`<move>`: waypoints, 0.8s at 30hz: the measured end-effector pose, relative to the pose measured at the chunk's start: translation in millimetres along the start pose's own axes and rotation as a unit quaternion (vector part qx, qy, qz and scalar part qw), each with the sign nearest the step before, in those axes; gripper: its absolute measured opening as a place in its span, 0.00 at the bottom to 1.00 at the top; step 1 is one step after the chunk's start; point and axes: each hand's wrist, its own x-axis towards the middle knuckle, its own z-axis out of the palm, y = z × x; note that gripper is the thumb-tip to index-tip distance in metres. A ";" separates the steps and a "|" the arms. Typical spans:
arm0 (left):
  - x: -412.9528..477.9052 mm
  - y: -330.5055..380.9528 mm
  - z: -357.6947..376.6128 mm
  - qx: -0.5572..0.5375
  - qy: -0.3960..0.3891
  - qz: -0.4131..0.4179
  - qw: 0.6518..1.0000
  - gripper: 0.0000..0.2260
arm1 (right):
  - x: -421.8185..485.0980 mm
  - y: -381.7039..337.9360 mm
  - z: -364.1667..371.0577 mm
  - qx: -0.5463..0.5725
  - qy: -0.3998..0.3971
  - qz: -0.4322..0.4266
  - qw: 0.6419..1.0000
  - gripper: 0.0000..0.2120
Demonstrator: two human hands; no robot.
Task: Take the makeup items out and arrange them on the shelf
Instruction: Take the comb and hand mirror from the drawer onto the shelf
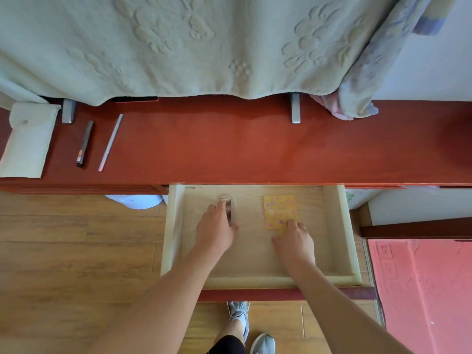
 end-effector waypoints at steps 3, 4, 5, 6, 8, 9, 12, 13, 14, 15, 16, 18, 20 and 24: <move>0.7 0.4 1.1 -0.022 0.001 0.000 1.000 0.25 | 2.6 -0.5 1.3 -0.001 0.001 -0.004 1.000 0.14; 1.0 0.1 1.5 -0.028 0.003 0.001 1.000 0.25 | 3.4 -1.5 1.6 0.001 -0.001 -0.005 1.000 0.15; 1.0 -0.6 1.6 -0.032 0.002 0.001 0.999 0.26 | 3.7 -2.7 2.2 0.003 -0.005 -0.006 1.000 0.15; 0.9 -1.3 2.1 -0.037 0.001 0.000 0.999 0.27 | 3.7 -3.8 2.9 0.004 -0.007 -0.009 1.000 0.16; 0.8 -3.1 2.7 -0.049 -0.002 -0.006 0.999 0.29 | 3.1 -5.6 4.4 0.007 -0.008 -0.014 1.000 0.19; 0.3 -3.7 2.6 -0.055 -0.004 -0.010 0.998 0.30 | 2.7 -5.9 4.7 0.012 -0.009 -0.015 1.000 0.20; -1.0 -4.7 2.0 -0.073 -0.009 -0.015 0.997 0.30 | 2.2 -6.3 4.9 0.032 -0.010 -0.010 0.999 0.23; -1.6 -4.8 1.4 -0.083 -0.011 -0.017 0.996 0.30 | 2.0 -6.0 4.5 0.036 -0.007 -0.008 0.999 0.24; -1.8 -5.4 1.3 -0.092 -0.011 -0.019 0.995 0.30 | 1.7 -5.6 3.8 0.039 -0.004 -0.007 0.999 0.24; -2.2 -6.4 0.7 -0.101 -0.008 -0.018 0.995 0.31 | 1.3 -5.0 2.9 0.042 -0.001 -0.006 0.999 0.24; -2.5 -7.5 0.8 -0.110 -0.005 -0.014 0.994 0.31 | 0.7 -4.6 1.7 0.045 0.002 -0.007 0.999 0.24; -3.4 -9.6 0.4 -0.124 0.002 -0.002 0.992 0.31 | -0.3 -3.4 -0.5 0.049 0.007 -0.009 0.999 0.24; -5.4 -9.9 -0.8 -0.135 0.006 0.003 0.991 0.30 | -1.7 -2.6 -2.6 0.048 0.011 -0.012 0.999 0.25; -8.9 -8.3 -3.9 -0.146 0.021 0.002 0.989 0.28 | -5.3 -2.3 -6.2 0.056 0.015 -0.012 0.998 0.26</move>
